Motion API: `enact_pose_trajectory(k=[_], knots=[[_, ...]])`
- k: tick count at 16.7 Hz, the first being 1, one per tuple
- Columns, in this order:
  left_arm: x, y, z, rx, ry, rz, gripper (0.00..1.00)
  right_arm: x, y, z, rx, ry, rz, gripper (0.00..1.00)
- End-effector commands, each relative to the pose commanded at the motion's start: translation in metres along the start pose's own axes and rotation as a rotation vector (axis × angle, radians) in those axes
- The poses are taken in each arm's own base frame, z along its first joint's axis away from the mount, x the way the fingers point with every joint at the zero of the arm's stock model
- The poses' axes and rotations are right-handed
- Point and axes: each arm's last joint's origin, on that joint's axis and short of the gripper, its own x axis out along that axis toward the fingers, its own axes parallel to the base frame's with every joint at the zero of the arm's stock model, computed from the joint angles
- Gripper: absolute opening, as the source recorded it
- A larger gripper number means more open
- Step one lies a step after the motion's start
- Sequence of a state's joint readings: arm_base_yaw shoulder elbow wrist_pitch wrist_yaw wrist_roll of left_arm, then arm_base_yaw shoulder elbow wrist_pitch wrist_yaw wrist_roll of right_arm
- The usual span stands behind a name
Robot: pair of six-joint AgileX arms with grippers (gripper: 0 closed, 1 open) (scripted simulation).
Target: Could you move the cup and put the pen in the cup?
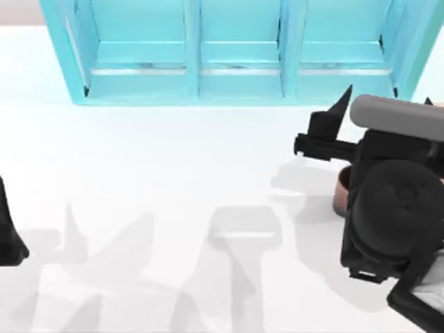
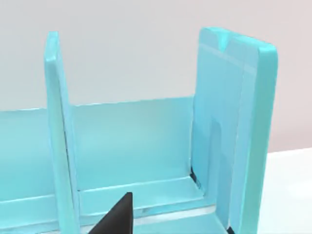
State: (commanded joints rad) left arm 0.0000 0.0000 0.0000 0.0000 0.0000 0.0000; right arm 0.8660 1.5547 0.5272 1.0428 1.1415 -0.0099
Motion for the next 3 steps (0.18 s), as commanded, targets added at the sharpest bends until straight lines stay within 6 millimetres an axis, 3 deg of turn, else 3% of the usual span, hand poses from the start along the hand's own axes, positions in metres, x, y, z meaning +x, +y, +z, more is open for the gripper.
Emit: enact_pose_trajectory(k=[3], knots=[[0.0,0.0,0.0,0.0,0.0,0.0,1.0,0.0,0.0,0.0,0.0,0.0,0.0,1.0]])
